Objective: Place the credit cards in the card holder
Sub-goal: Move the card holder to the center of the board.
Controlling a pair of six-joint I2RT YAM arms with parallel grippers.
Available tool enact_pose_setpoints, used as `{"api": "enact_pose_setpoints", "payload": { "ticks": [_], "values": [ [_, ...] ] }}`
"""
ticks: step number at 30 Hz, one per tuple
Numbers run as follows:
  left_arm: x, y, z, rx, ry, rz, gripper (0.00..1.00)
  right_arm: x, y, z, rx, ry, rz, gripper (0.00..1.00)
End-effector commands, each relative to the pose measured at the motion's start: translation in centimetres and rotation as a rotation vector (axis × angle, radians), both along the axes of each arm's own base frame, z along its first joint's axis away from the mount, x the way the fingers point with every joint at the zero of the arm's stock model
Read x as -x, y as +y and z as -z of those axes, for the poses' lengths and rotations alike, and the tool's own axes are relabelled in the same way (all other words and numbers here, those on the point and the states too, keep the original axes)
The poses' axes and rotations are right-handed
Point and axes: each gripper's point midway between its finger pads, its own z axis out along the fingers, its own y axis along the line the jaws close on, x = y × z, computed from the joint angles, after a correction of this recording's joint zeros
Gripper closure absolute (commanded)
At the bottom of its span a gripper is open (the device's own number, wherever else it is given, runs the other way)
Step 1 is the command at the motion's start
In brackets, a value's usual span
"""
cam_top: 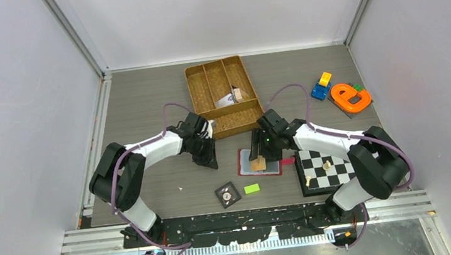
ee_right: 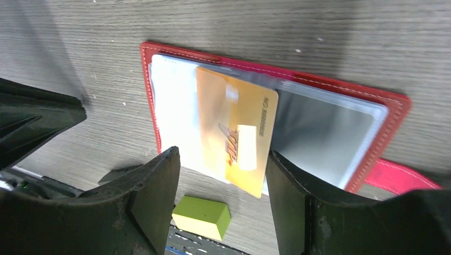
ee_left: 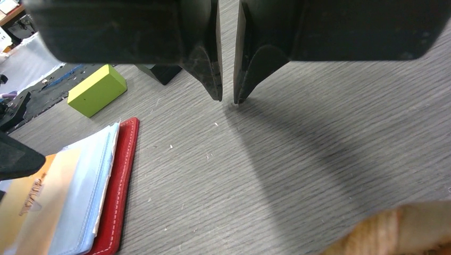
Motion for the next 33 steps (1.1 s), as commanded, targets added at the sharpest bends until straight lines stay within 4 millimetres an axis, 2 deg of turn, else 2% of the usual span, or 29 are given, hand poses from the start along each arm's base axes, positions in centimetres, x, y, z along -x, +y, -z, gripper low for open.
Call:
{"api": "enact_pose_setpoints", "payload": {
  "ticks": [1,5,12,16,25,33],
  "values": [
    [-0.7,-1.2,-2.4,0.057,-0.057,0.005,0.84,-1.0,-1.5,-2.6,0.090,-0.082,-0.006,0.34],
    [-0.6,-2.1,-2.9,0.076,-0.068,0.002,0.82,-1.3,-2.6,-3.1,0.147,-0.107,0.010,0.31],
    [-0.7,-5.6,-3.5,0.182,-0.064,-0.037,0.77,-1.3,-1.7,-1.7,0.094,-0.096,0.023,0.33],
    [-0.9,-7.1,-3.1,0.209,-0.055,-0.043,0.76,-1.3,-1.6,-0.7,0.093,-0.091,0.030,0.35],
    [-1.2,-7.9,-1.4,0.203,-0.030,-0.040,0.78,-0.6,-1.1,1.2,0.076,-0.039,0.018,0.42],
    [-0.9,-8.3,0.1,0.196,0.001,-0.028,0.81,-0.2,-0.3,1.6,0.041,-0.005,0.004,0.50]
  ]
}}
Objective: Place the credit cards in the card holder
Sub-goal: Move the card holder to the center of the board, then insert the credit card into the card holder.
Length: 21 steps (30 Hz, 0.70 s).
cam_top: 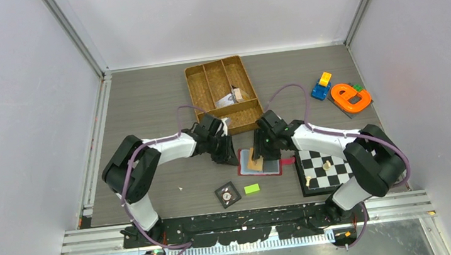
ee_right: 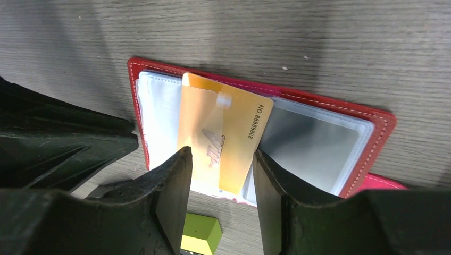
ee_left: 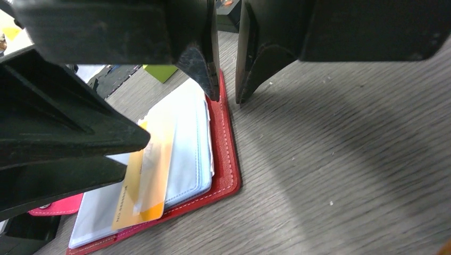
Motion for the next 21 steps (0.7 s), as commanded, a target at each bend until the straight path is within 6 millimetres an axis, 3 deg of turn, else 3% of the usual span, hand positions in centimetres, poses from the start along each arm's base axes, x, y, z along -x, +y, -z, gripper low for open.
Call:
{"api": "enact_pose_setpoints", "payload": {
  "ticks": [1,7,10,15,21],
  "values": [
    [-0.6,-0.9,0.3,0.016,-0.013,0.005,0.81,0.6,0.7,0.8,-0.030,0.034,-0.003,0.51],
    [-0.4,-0.9,0.4,0.013,-0.010,0.009,0.83,0.6,1.0,0.7,-0.045,0.037,-0.009,0.53],
    [-0.3,-0.9,0.4,0.012,-0.009,0.009,0.84,0.7,0.1,0.7,0.004,0.035,-0.005,0.54],
    [-0.4,-0.6,0.2,-0.002,-0.022,0.008,0.84,-0.2,-1.9,-1.4,0.084,-0.034,-0.011,0.40],
    [-0.9,-0.3,-0.8,-0.013,-0.054,-0.002,0.84,-2.5,-2.3,-3.3,0.088,-0.101,-0.054,0.37]
  ]
}}
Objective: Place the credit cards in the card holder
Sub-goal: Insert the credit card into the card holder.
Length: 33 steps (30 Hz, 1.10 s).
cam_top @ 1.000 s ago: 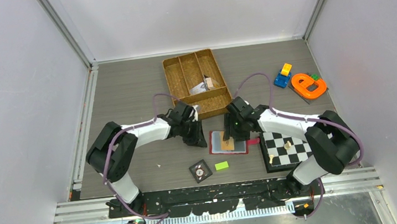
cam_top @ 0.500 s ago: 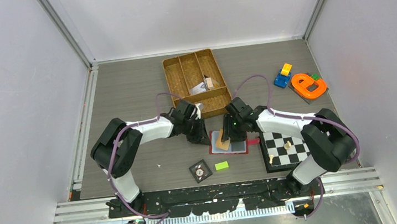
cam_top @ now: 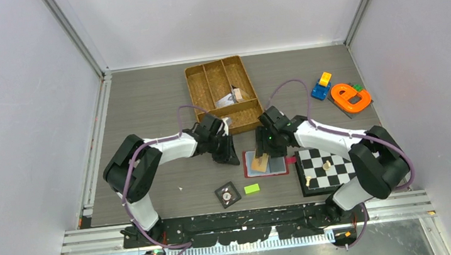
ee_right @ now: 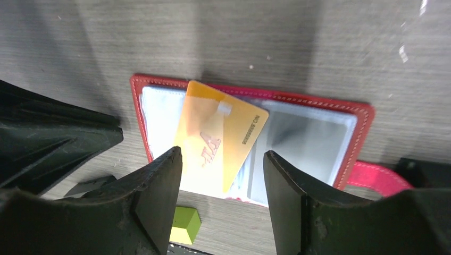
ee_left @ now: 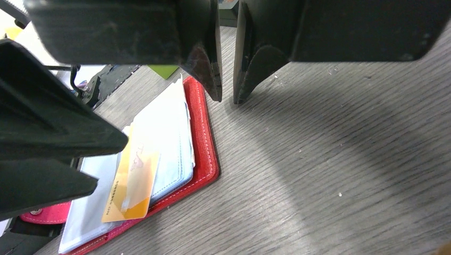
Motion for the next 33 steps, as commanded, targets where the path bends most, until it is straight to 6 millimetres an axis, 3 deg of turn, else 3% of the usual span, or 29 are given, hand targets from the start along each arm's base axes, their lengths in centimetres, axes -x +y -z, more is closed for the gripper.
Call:
{"api": "enact_pose_setpoints", "payload": {
  "ticks": [1,6,16,24,33],
  "values": [
    [-0.7,0.2,-1.0,-0.025,-0.055,-0.006,0.84,-3.0,-0.4,-2.9,0.018,-0.116,-0.045,0.38],
    [-1.4,-0.5,-1.9,0.002,-0.065,-0.023,0.84,-4.9,1.0,-3.8,-0.085,-0.145,-0.102,0.39],
    [-1.4,-2.5,-1.6,0.040,-0.040,-0.024,0.83,-7.3,2.5,-2.4,-0.183,-0.136,-0.165,0.48],
    [-1.1,-2.8,-0.8,0.035,-0.025,-0.019,0.84,-7.1,3.0,-0.1,-0.187,-0.083,-0.199,0.53],
    [-1.1,-2.6,0.0,0.016,-0.021,-0.021,0.85,-5.8,3.7,-0.2,-0.246,-0.044,-0.201,0.55]
  ]
}}
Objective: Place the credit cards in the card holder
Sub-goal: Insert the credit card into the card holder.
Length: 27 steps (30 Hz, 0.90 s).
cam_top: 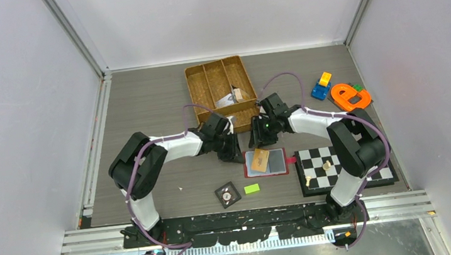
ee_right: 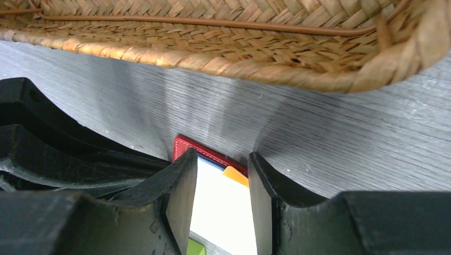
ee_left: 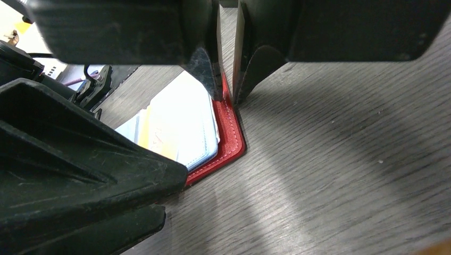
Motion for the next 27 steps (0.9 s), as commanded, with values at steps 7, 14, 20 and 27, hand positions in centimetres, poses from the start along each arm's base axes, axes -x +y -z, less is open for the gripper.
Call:
{"api": "enact_pose_setpoints", "payload": {
  "ticks": [7,14,20,27],
  "values": [
    [-0.6,-0.4,0.3,-0.003,-0.026,-0.003,0.86,0.9,1.8,-1.5,-0.116,-0.004,-0.030,0.56],
    [-0.4,-0.3,0.4,-0.006,-0.026,-0.003,0.87,1.8,2.0,-1.5,-0.126,0.007,-0.040,0.57],
    [-0.5,-0.3,0.4,-0.009,-0.030,-0.003,0.87,2.5,2.5,-2.0,-0.153,0.013,-0.055,0.57],
    [-0.3,-0.3,0.3,-0.008,-0.034,-0.004,0.87,3.1,2.2,-2.3,-0.146,0.020,-0.023,0.58]
  ]
}}
